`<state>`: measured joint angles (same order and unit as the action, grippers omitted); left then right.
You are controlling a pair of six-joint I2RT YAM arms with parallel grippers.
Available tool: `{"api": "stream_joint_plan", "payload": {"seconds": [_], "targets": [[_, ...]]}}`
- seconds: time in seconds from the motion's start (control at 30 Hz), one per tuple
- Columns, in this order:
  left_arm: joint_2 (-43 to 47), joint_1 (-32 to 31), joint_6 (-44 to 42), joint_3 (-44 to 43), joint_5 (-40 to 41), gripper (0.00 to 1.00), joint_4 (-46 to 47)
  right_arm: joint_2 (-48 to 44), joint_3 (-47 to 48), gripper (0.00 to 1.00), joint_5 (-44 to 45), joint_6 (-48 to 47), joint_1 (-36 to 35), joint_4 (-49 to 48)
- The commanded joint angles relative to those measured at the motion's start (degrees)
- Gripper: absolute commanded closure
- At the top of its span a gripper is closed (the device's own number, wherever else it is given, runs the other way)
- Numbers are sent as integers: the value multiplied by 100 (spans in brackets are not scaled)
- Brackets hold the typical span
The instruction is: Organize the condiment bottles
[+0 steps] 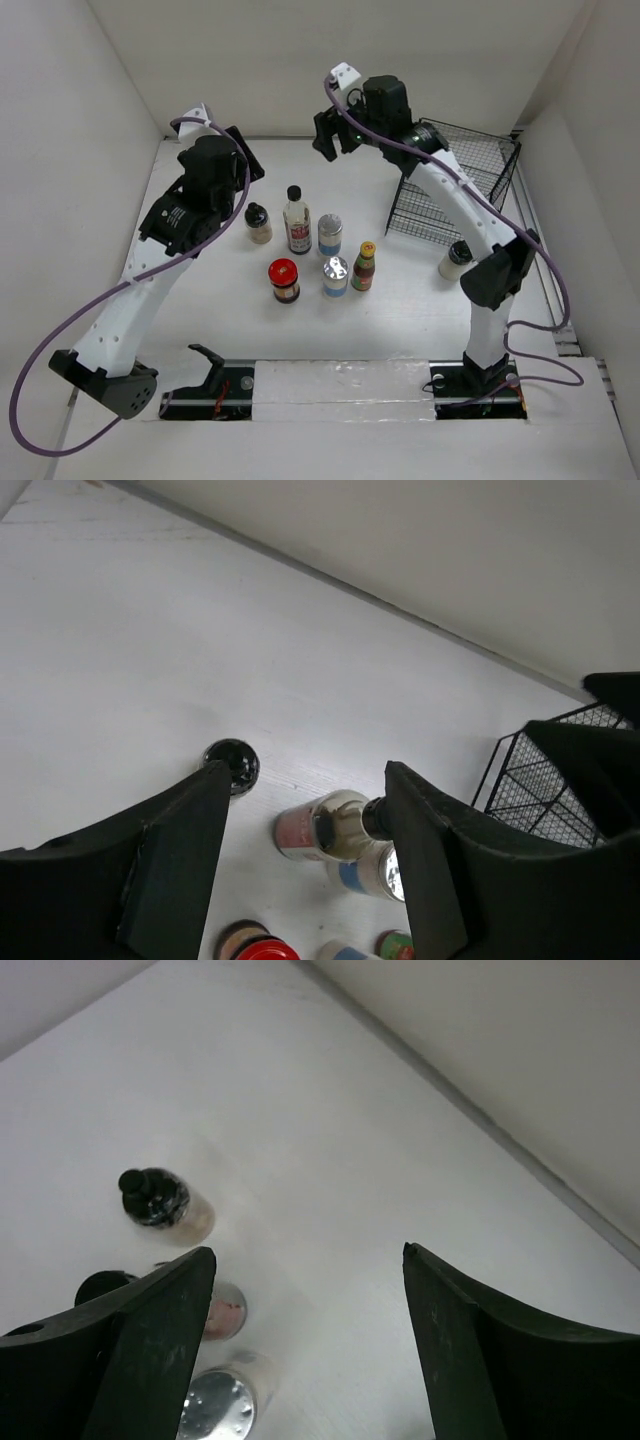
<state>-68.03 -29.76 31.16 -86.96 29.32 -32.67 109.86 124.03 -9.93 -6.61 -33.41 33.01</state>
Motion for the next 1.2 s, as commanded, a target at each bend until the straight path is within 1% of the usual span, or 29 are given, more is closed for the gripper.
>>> {"api": "stream_joint_plan", "payload": {"seconds": [0.0, 0.03, 0.07, 0.1, 0.2, 0.23, 0.37, 0.47, 0.6, 0.63, 0.77, 0.87, 0.9, 0.93, 0.97, 1.0, 1.03, 1.13, 1.17], "targets": [[141, 14, 364, 3, 399, 41, -152, 53, 237, 19, -1001, -365, -271, -173], [141, 14, 365, 160, 399, 40, -152, -52, 71, 19, -1106, -463, -350, -173], [202, 14, 434, 231, 399, 40, -152, -192, -192, 17, -1360, -525, -481, -460], [202, 14, 435, 302, 399, 40, -152, -585, -926, 15, -1493, -525, -535, -732], [317, 14, 505, 486, 399, 40, -100, -1124, -1932, 10, -1836, -420, -597, -1663], [317, 14, 505, 487, 399, 40, -100, -1221, -2274, 7, -1889, -368, -597, -1754], [369, 14, 505, 540, 346, 40, 146, -1056, -2452, 5, -1942, -367, -649, -1684], [369, 14, 383, 487, 399, 40, 199, -889, -2576, 4, -1942, -367, -649, -2000], [264, 14, 382, 425, 337, 40, 252, -494, -2401, 4, -1942, -367, -649, -2053], [264, 14, 382, 477, 285, 40, 252, -431, -2340, 6, -1942, -367, -649, -2053], [317, 14, 382, 478, 346, 40, 252, -264, -2339, 7, -1881, -315, -649, -2527], [317, 14, 330, 478, 346, 40, 252, -106, -2287, 11, -1758, -192, -649, -2711], [317, 14, 330, 478, 346, 40, 252, -106, -2287, 11, -1679, -191, -649, -2808], [317, 14, 330, 478, 346, 40, 252, -106, -2461, 19, -1678, -130, -649, -2931], [317, 14, 330, 478, 294, 40, 252, -106, -2514, 23, -1618, -130, -649, -3019], [317, 14, 330, 478, 293, 40, 252, -106, -2515, 27, -1504, -130, -702, -3072], [317, 14, 330, 478, 293, 40, 252, -106, -2611, 28, -1442, -130, -702, -3160], [317, 14, 330, 478, 293, 40, 252, -53, -2796, 38, -1388, -77, -755, -3266], [317, 14, 269, 478, 354, 40, 252, -53, -2883, 45, -1284, -77, -807, -3327]]}}
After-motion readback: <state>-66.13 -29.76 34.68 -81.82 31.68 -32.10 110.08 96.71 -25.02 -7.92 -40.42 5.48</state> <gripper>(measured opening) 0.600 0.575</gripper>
